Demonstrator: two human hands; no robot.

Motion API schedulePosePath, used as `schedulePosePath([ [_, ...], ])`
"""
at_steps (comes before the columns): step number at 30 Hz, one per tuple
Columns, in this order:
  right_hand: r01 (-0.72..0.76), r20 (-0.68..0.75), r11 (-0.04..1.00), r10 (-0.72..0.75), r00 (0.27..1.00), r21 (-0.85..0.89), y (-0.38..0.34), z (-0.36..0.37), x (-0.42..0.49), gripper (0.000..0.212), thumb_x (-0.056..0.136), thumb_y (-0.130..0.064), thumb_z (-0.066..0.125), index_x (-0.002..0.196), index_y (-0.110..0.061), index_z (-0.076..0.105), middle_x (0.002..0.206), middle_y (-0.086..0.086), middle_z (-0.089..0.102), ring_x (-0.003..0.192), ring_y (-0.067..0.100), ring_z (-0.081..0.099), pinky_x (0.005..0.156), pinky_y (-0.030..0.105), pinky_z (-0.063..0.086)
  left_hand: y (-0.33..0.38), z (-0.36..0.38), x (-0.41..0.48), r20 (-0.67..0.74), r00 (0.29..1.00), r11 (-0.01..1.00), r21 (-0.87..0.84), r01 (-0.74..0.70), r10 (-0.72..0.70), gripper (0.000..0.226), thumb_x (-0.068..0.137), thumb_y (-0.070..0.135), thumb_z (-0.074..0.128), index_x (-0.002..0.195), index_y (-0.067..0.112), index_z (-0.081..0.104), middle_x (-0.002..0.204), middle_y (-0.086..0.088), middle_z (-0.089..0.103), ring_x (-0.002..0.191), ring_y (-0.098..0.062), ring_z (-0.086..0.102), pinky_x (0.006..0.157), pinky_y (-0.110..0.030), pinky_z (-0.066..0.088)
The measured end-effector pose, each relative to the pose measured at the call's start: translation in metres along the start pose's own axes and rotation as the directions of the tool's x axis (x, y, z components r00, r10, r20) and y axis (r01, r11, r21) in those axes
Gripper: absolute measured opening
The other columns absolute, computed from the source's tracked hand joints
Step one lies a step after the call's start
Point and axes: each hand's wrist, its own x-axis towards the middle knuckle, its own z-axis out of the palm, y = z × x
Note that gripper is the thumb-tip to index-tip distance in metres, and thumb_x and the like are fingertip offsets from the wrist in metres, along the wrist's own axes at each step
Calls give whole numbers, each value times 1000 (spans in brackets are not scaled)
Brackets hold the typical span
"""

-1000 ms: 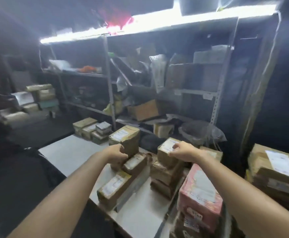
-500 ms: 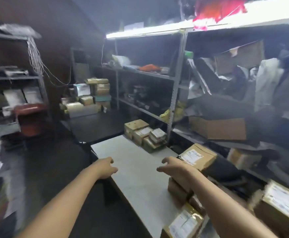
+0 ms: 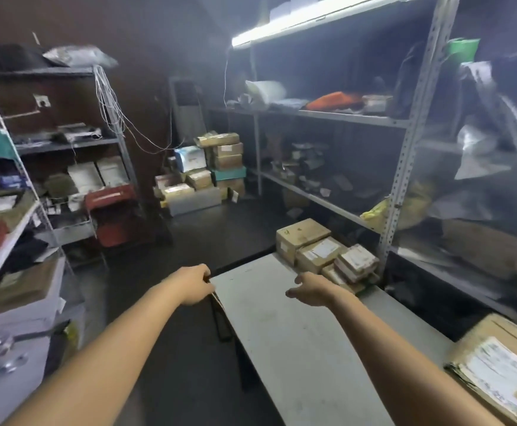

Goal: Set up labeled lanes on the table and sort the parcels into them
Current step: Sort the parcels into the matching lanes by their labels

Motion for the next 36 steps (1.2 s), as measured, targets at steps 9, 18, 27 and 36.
schedulePosePath([
  [9,-61,-17,997,60,998,-48,-50,-3,158,51,98,-41,56,138,-10,53,140,7,56,124,23,54,96,32,44,-69,-22,186,53,999,997,-74,-5,9,56,93,49,58,143,28,46,142,-4,51,119,-24,56,102,-36,47],
  [18,-318,-101,937,334,937,146,-50,4,279,59,88,-49,60,137,-16,54,132,6,60,111,22,58,94,36,51,-74,-23,376,145,966,973,-117,-199,215,50,92,48,55,138,29,50,128,1,59,113,-21,57,99,-36,48],
  [27,-422,-159,787,535,829,450,-7,-19,356,41,96,-29,59,128,-4,58,128,12,62,116,29,59,98,39,49,16,7,504,214,903,916,-242,-320,372,47,95,41,55,139,26,50,142,2,53,123,-20,54,100,-35,46],
  [36,-358,-205,631,642,739,689,56,-25,464,52,95,-29,61,143,-17,47,138,3,59,120,24,59,98,36,50,117,39,613,236,851,881,-186,-435,470,46,97,38,56,140,24,50,140,-2,54,124,-21,54,98,-36,48],
])
